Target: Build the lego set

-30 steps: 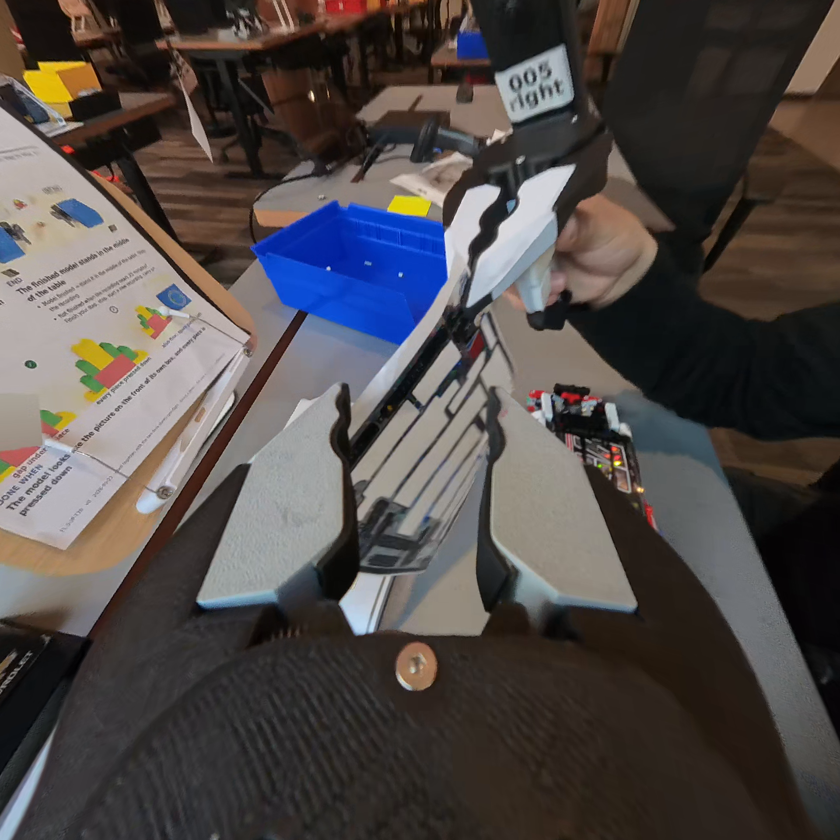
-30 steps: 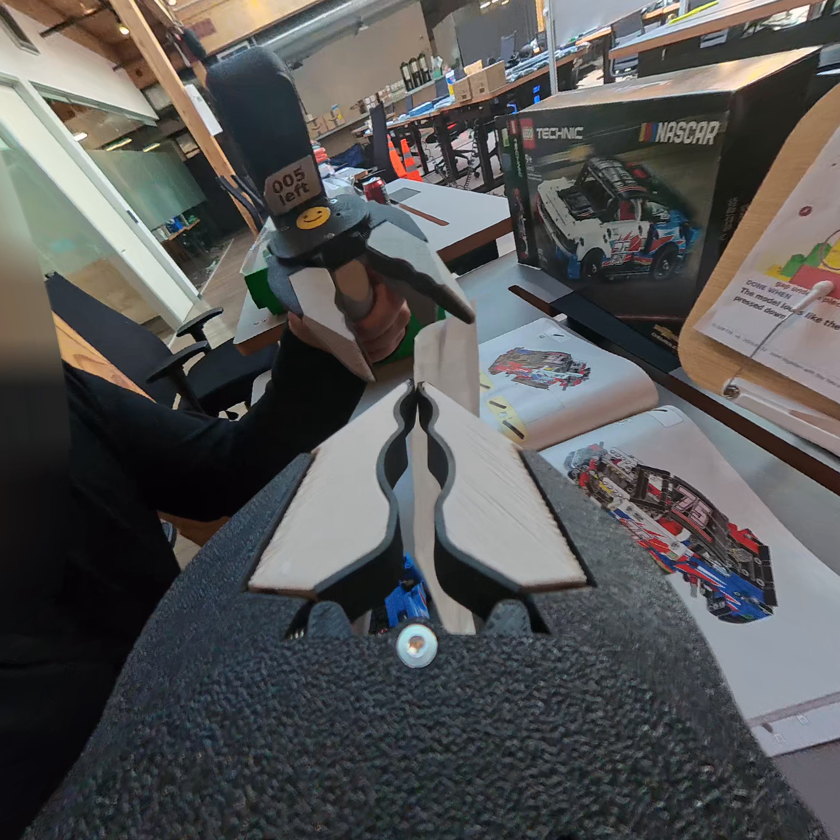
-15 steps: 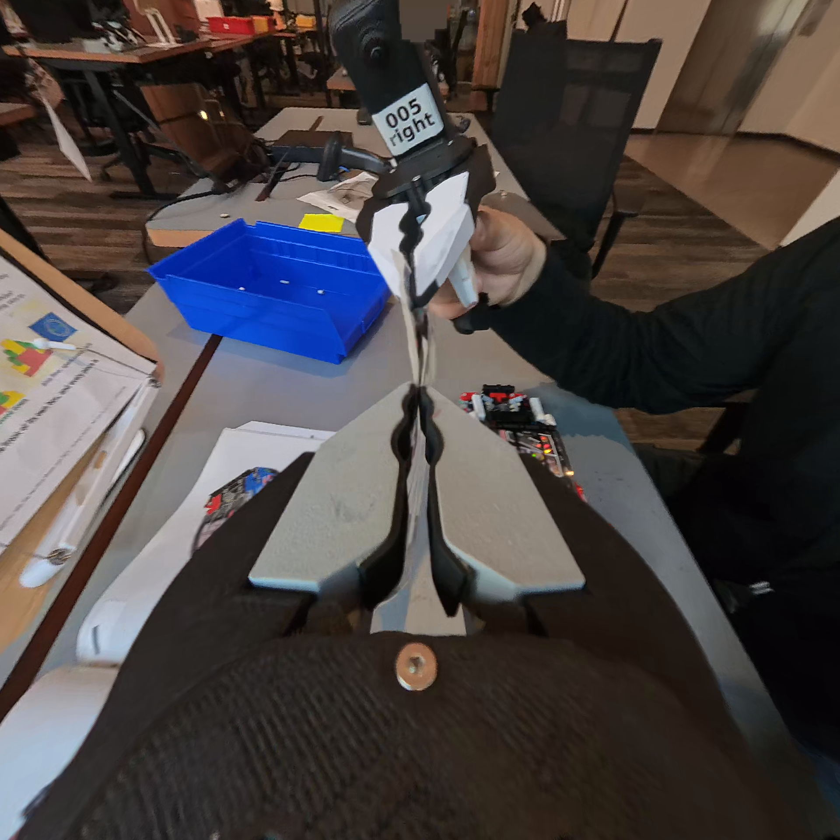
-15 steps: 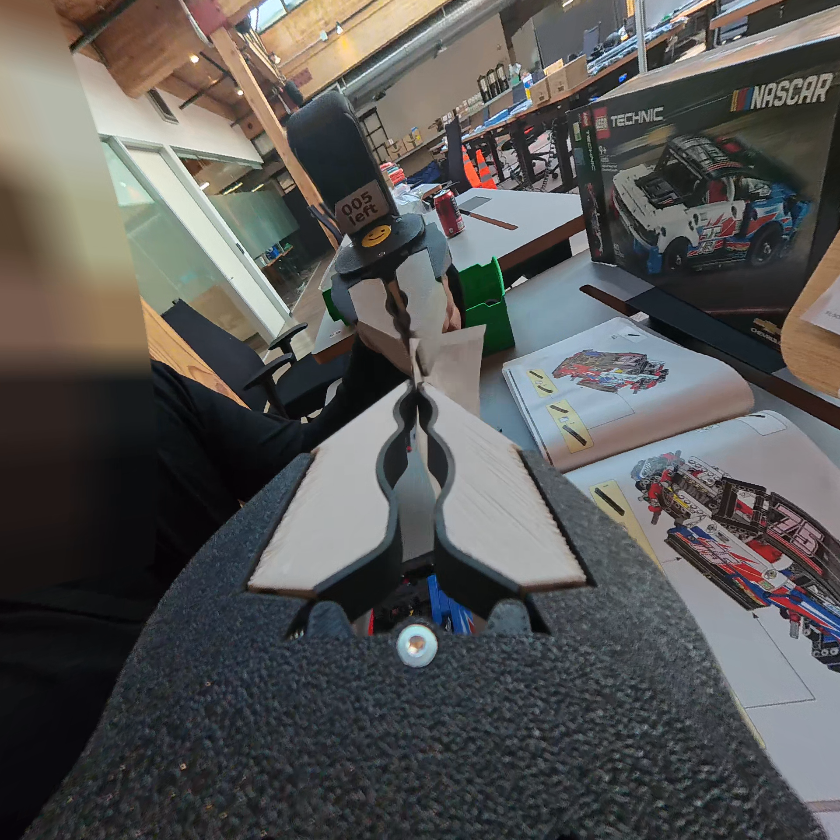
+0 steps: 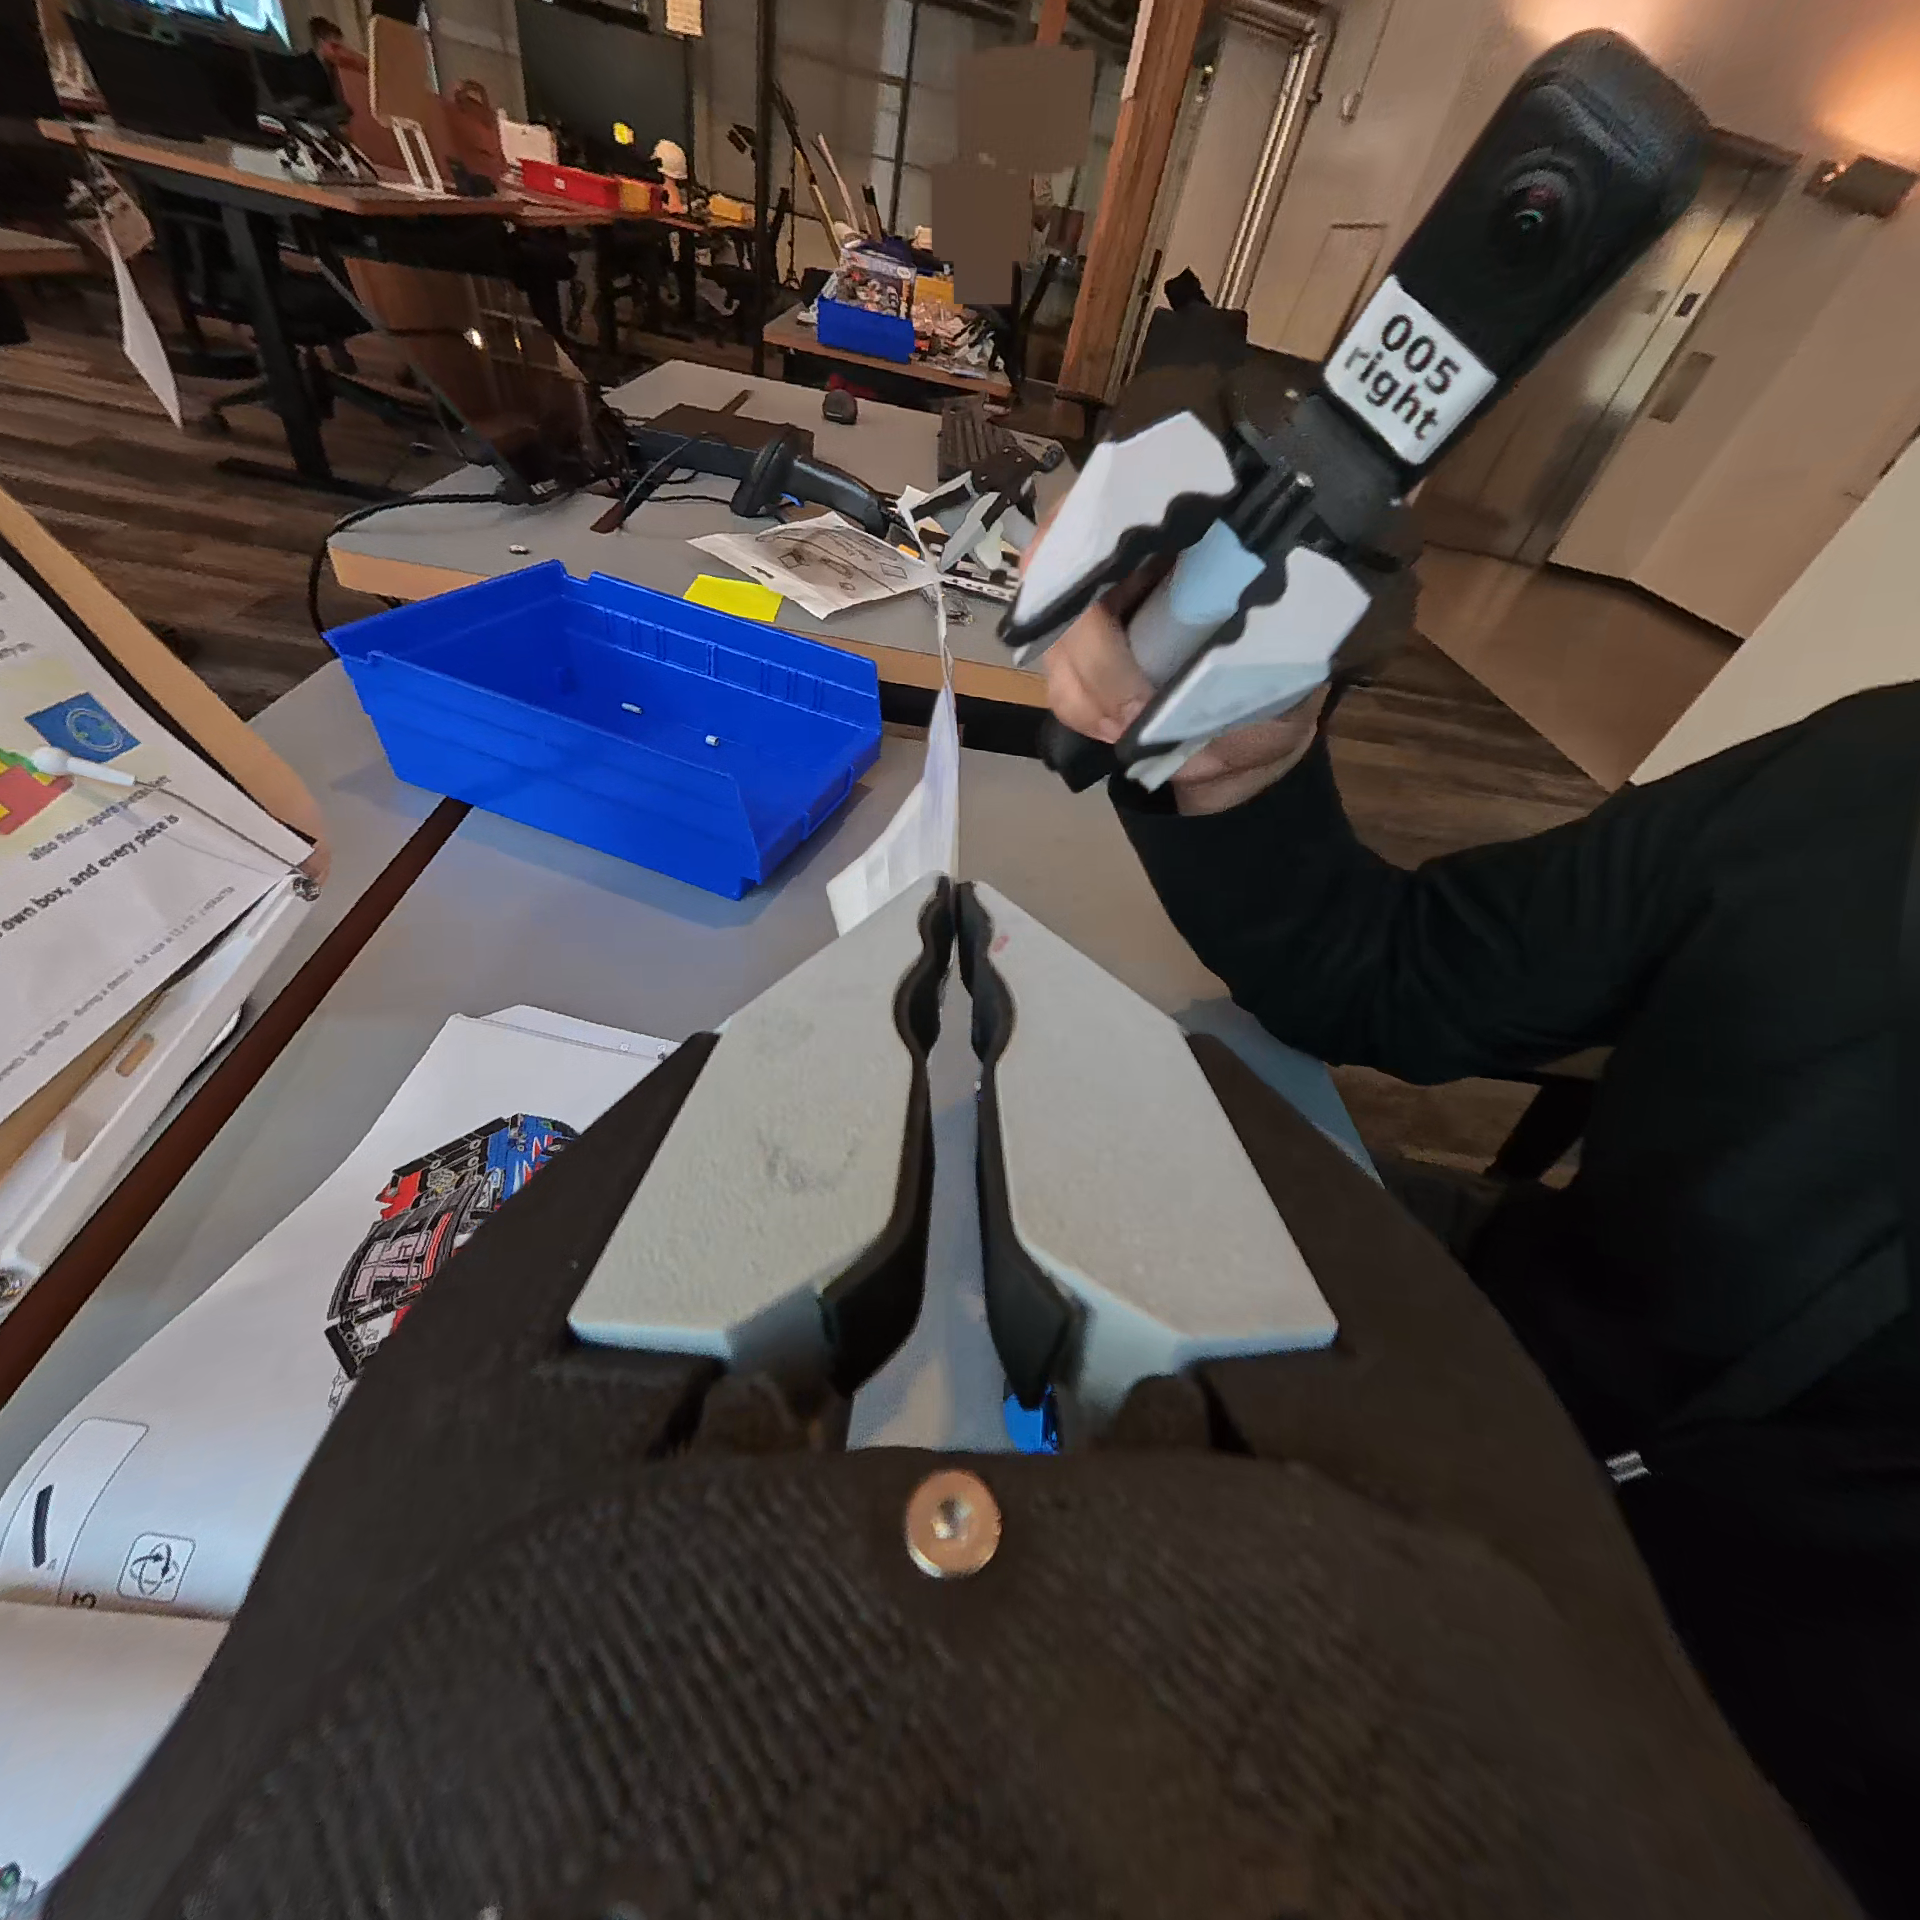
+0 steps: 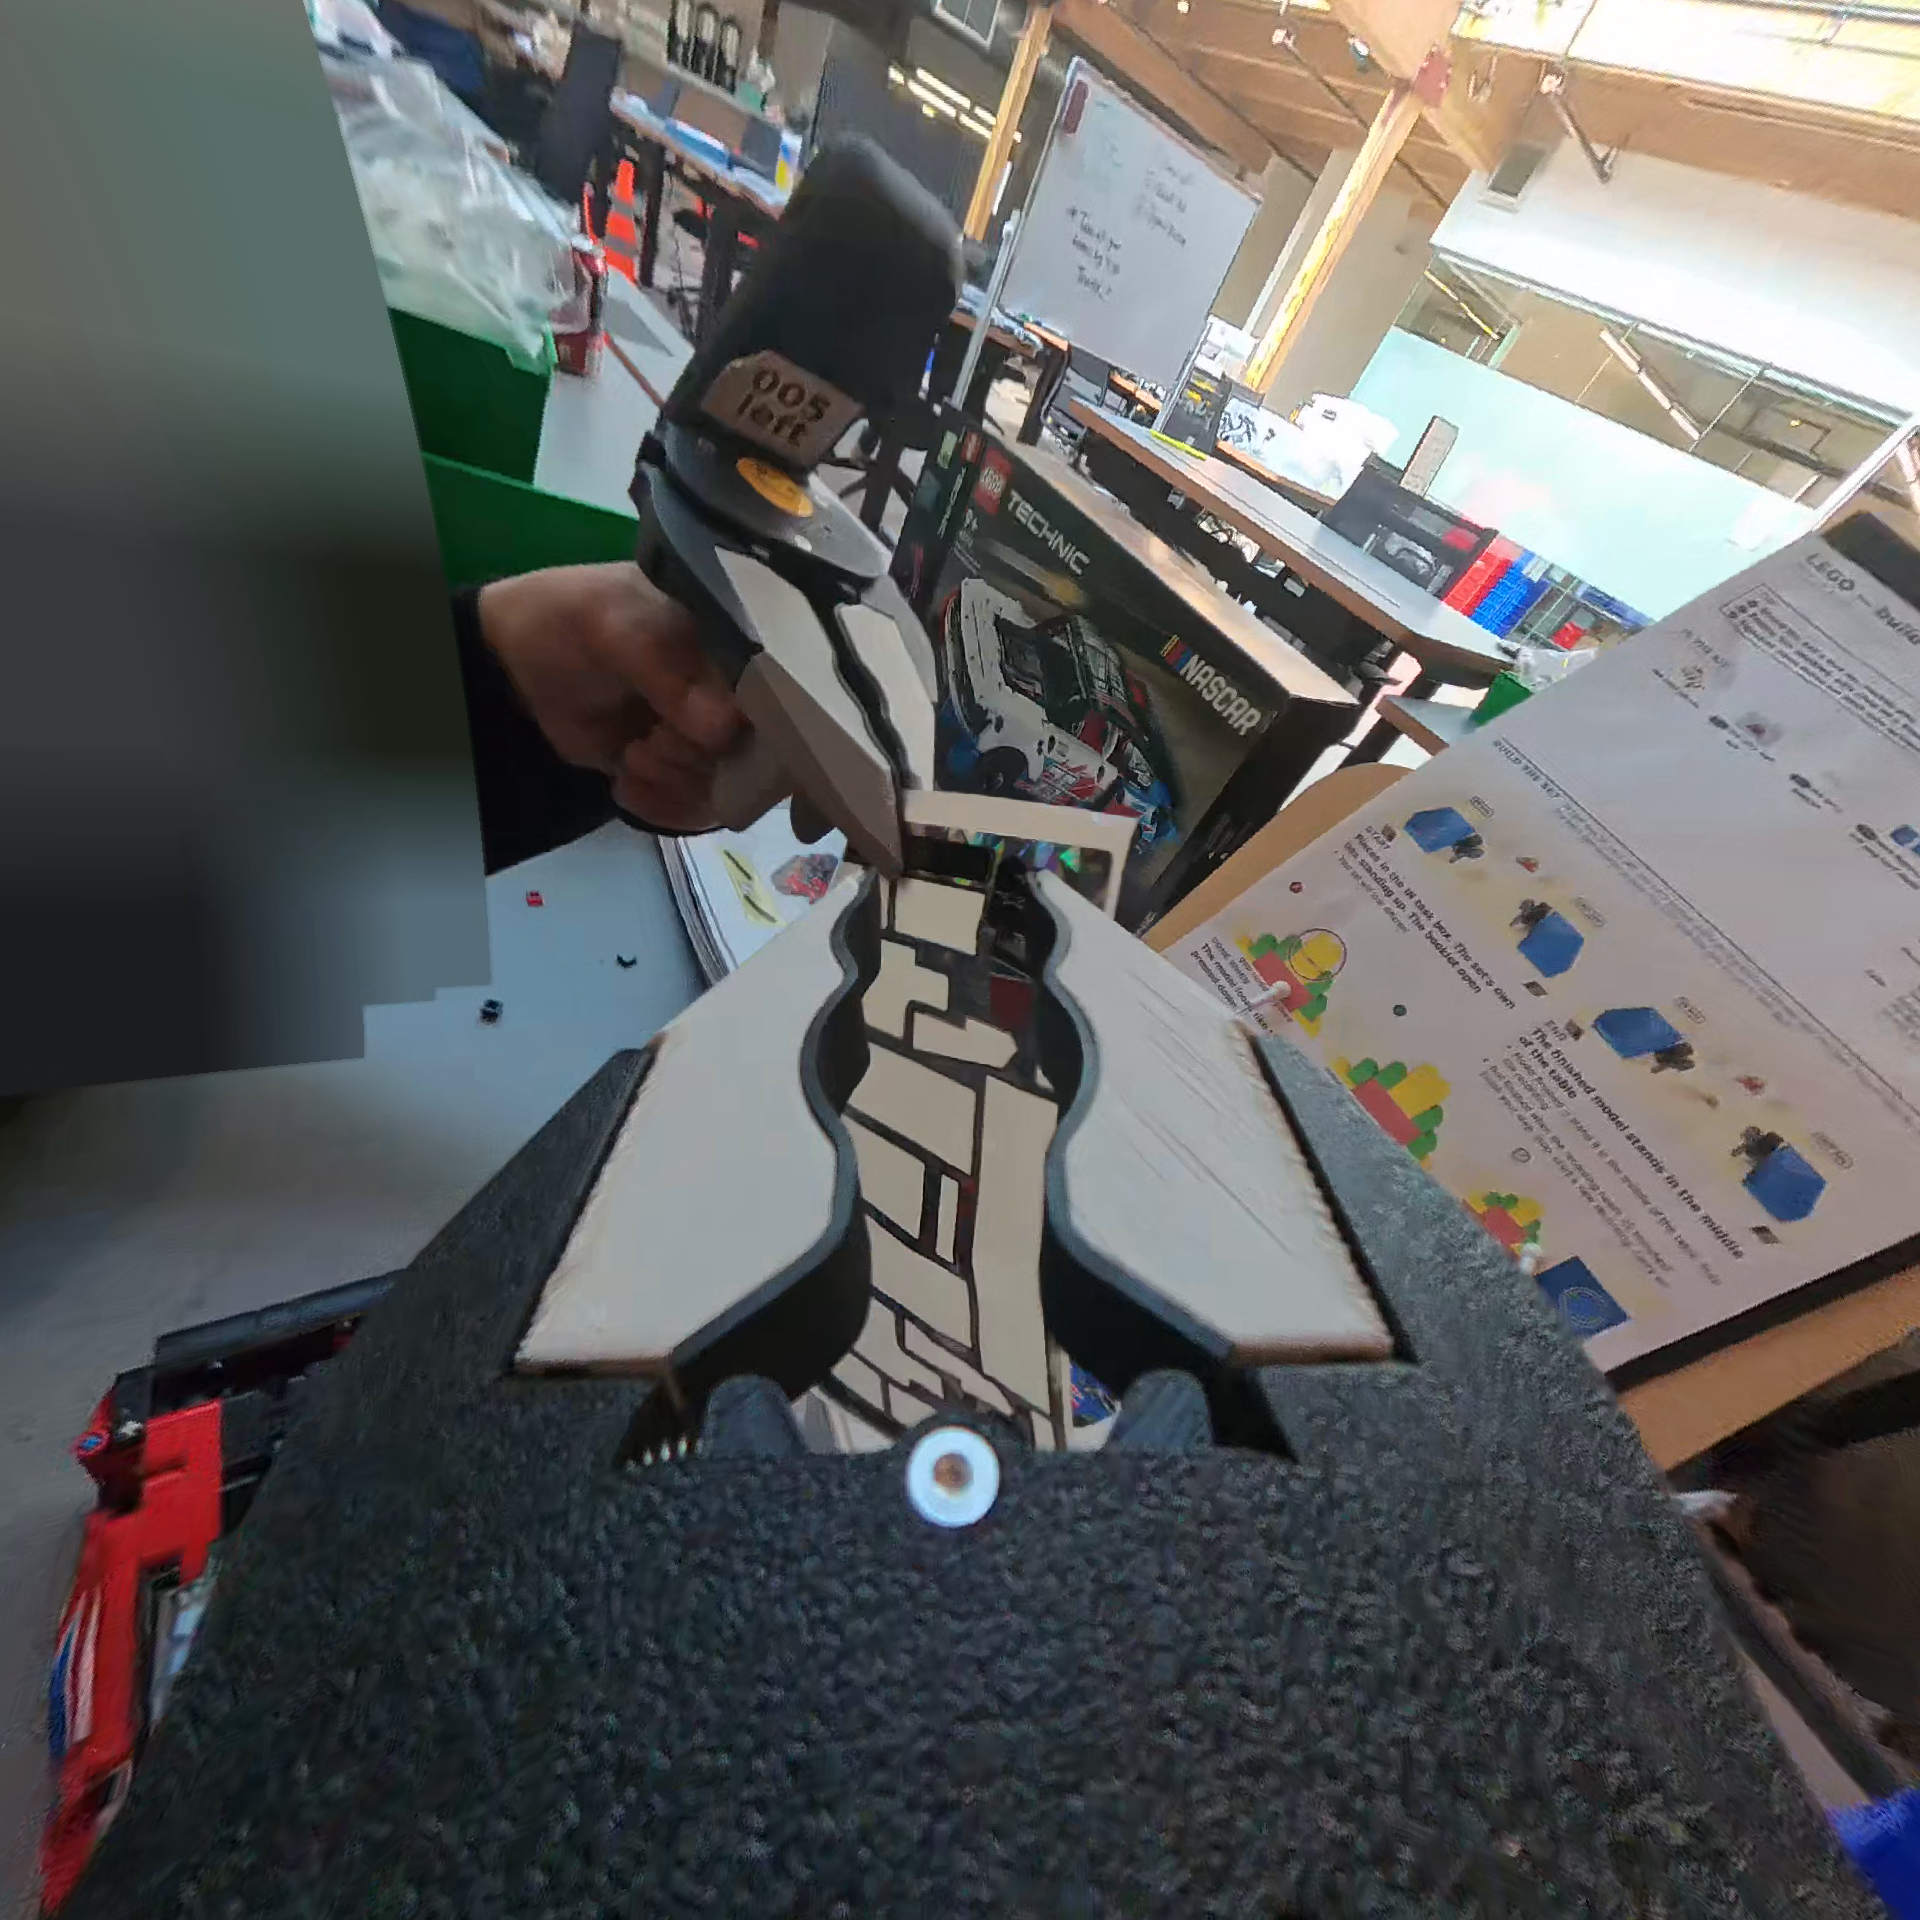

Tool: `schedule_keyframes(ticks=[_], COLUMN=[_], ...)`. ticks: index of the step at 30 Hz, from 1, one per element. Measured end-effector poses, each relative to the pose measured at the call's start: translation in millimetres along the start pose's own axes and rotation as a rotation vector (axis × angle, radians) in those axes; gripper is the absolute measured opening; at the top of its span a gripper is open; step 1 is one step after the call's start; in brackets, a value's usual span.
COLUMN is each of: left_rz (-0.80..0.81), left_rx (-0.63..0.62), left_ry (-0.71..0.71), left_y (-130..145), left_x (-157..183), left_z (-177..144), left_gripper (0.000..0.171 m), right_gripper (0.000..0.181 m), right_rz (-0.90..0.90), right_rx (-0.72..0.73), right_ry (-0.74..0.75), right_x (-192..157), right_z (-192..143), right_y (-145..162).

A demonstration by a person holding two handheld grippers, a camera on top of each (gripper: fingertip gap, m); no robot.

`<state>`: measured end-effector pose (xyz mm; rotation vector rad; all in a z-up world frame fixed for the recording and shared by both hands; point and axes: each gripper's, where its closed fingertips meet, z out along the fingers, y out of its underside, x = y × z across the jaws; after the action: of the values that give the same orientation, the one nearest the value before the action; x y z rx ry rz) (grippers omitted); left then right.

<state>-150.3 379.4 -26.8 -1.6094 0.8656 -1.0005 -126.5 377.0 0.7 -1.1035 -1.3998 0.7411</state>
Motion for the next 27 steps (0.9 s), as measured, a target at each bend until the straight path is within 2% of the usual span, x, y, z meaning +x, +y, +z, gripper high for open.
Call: schedule_keyframes(ticks=[6,9,13,17,22,27], left_rz=[0.073,0.102,0.151,0.203,0.199,0.171], left_rx=[-0.041,-0.015,-0.005,0.080,0.078,0.074], left_ry=[0.018,0.005,-0.067,-0.144,-0.177,-0.176], left_y=[4.4,-1.4,-10.4,-32.2,-32.5,-29.7], left_x=[10.8,12.4,13.6,20.4,14.8,9.5], left_z=[5.0,-0.7,-14.6,-32.8,-31.0,-29.8], left_gripper=[0.000,0.000,0.000,0.000,0.000,0.000], right_gripper=[0.042,0.050,0.048,0.048,0.047,0.047], right_rz=[-0.064,-0.005,0.051,0.065,0.056,0.037], right_rx=[-0.116,-0.097,-0.052,0.007,0.070,0.045], right_ry=[0.041,0.026,0.010,0.007,0.019,0.027], right_x=[1.2,4.1,4.6,5.1,5.8,5.2], right_z=[19.2,19.3,19.6,13.1,2.9,2.9], right_y=[25.8,26.3,20.8,8.5,-6.9,-4.3])
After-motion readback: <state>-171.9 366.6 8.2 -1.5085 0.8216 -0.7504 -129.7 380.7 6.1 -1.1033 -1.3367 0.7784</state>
